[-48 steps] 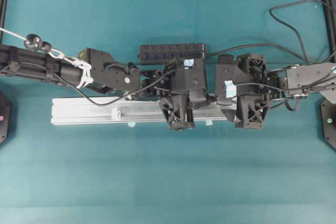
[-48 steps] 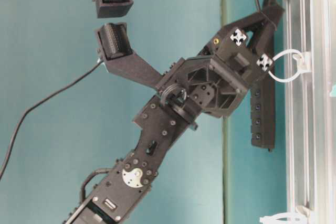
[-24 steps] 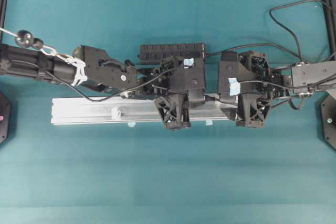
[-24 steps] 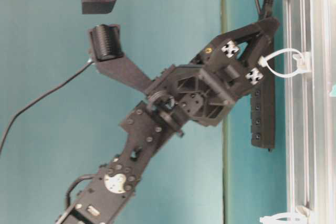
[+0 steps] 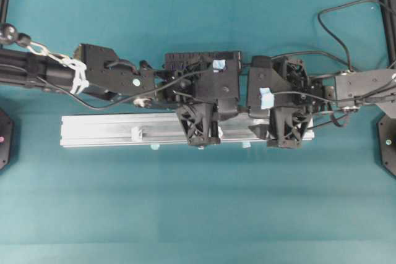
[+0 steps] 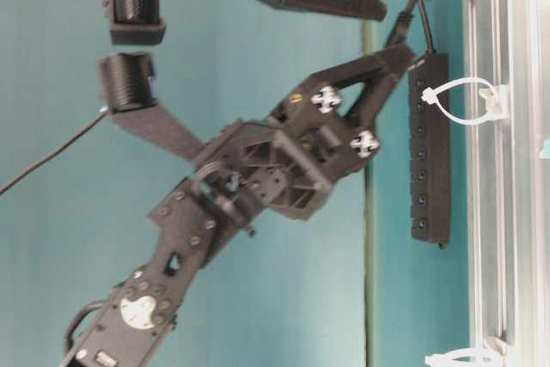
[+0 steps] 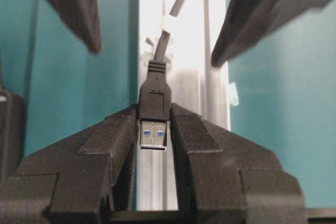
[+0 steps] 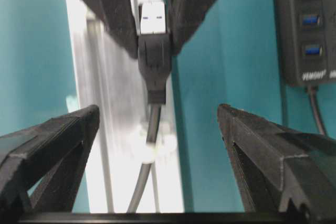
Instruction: Pass the USB cable through three rings with both arms.
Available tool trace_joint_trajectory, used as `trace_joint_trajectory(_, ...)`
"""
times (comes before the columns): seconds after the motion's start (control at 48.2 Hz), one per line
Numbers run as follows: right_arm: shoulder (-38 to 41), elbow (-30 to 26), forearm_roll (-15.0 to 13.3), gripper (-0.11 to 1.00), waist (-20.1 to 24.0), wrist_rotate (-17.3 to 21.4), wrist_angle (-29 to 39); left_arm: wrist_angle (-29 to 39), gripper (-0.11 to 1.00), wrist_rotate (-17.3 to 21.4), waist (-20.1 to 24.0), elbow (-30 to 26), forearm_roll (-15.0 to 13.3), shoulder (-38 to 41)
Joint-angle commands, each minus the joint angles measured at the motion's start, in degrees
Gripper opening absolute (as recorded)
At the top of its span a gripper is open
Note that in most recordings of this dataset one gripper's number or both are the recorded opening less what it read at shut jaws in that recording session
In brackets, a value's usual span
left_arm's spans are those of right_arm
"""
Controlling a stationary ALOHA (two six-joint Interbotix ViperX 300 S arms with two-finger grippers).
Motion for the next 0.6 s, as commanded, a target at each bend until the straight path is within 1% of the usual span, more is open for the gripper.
trace_joint_trajectory(0.0,0.0,-1.2,0.0,0.69,0.0,0.2,-0.3,-0.1,0.22,0.1,-0.2,0.0,0.1,-2.5)
trace_joint_trajectory(0.124,0.0,-1.2,0.1,0.68,0.0,0.2,-0.4,0.0,0.22,0.0,-0.2,1.3,0.1,-3.6)
trace_joint_trajectory(0.27,0.1,-1.2,0.0,0.64,0.0,0.3,-0.4,0.0,0.22,0.0,-0.2,2.1,0.1,-4.1)
trace_joint_trajectory(0.332,0.1,-1.2,0.0,0.6,0.0,0.3,-0.5,0.0,0.22,0.0,-0.3,2.0,0.2,-4.1)
trace_joint_trajectory(0.581,0.4,-1.2,0.1,0.35,0.0,0.3,-3.8,-0.2,0.22,0.0,-0.3,2.1,0.1,-4.1)
